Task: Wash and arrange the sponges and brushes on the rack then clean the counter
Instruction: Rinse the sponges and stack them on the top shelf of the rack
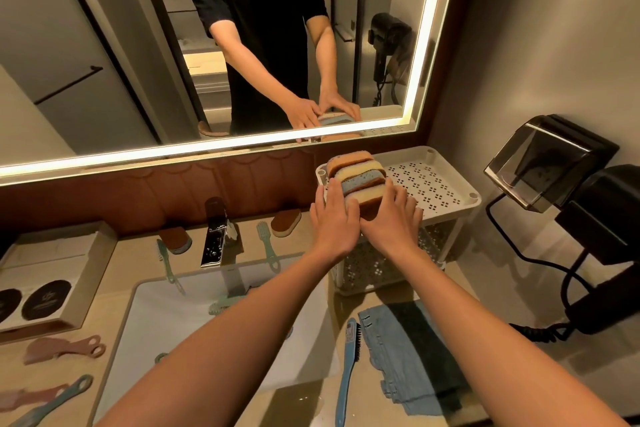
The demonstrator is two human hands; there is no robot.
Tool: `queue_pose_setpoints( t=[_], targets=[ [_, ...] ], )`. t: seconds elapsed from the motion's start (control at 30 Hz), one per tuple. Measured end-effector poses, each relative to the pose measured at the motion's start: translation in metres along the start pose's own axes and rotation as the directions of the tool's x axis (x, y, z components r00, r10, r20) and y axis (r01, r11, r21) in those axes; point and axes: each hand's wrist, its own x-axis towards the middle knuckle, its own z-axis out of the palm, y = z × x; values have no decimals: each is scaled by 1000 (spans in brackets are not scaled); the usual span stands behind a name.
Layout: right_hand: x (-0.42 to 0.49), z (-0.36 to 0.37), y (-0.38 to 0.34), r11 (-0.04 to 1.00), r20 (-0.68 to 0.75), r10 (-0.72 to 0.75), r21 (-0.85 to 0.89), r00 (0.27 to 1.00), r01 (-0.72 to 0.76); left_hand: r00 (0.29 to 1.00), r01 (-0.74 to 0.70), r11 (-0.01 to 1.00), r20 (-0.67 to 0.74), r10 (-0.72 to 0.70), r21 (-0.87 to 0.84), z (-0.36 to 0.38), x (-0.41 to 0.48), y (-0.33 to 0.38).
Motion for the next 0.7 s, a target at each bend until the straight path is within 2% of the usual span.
queue_pose_setpoints(
  t=[0.2, 0.47, 0.7],
  targets=[
    [1, 0, -1, 1000, 33, -12, -28, 999, 13, 991, -50, 983, 128, 28, 178, 1, 3, -12],
    [6, -2, 2, 998, 47, -55, 9, 997, 55, 990, 44, 986, 126, -65, 158, 1, 9, -5],
    [2, 0, 10, 987, 15, -107, 119, 994, 104, 992, 33, 990, 117, -49, 134, 2, 8, -4]
  ],
)
